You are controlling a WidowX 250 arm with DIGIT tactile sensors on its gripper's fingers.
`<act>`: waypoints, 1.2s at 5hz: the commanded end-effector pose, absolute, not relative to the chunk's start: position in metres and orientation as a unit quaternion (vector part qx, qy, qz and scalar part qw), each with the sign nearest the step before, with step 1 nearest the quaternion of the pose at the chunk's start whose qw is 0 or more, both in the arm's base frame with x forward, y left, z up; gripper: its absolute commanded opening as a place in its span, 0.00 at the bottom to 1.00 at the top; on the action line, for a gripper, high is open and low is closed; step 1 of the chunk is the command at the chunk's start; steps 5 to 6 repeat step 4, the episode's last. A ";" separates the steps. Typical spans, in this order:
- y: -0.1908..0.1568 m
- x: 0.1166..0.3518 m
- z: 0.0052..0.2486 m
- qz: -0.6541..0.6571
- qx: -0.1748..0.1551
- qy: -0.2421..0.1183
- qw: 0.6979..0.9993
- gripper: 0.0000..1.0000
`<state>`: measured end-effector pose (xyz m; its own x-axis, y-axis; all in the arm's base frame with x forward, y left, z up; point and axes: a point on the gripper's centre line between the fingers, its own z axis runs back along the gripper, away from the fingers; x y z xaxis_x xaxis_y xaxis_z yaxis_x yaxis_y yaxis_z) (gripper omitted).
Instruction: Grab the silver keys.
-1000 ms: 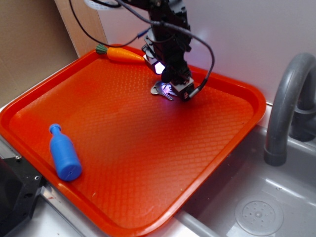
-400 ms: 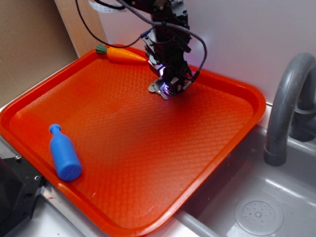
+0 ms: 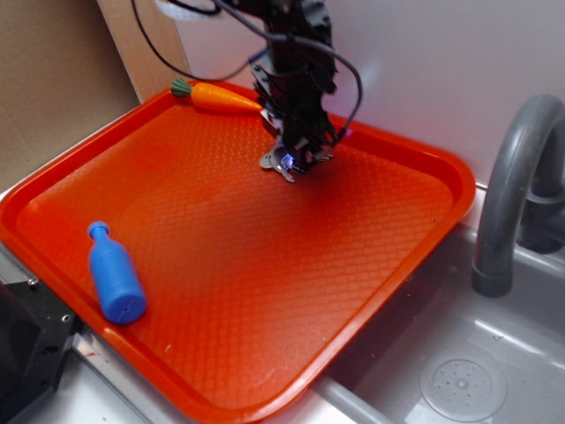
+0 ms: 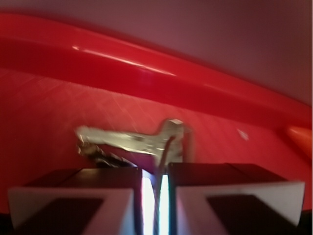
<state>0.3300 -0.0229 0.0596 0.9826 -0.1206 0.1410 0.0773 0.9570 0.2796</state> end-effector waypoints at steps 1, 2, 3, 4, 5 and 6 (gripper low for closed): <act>-0.004 0.269 0.179 0.022 -0.063 -0.073 0.995 0.00; 0.006 0.232 0.228 0.032 -0.114 -0.065 0.991 0.00; 0.004 0.217 0.277 0.049 -0.107 -0.074 0.990 0.00; -0.003 0.212 0.308 0.043 -0.087 -0.089 0.991 0.00; -0.003 0.212 0.308 0.043 -0.087 -0.089 0.991 0.00; -0.003 0.212 0.308 0.043 -0.087 -0.089 0.991 0.00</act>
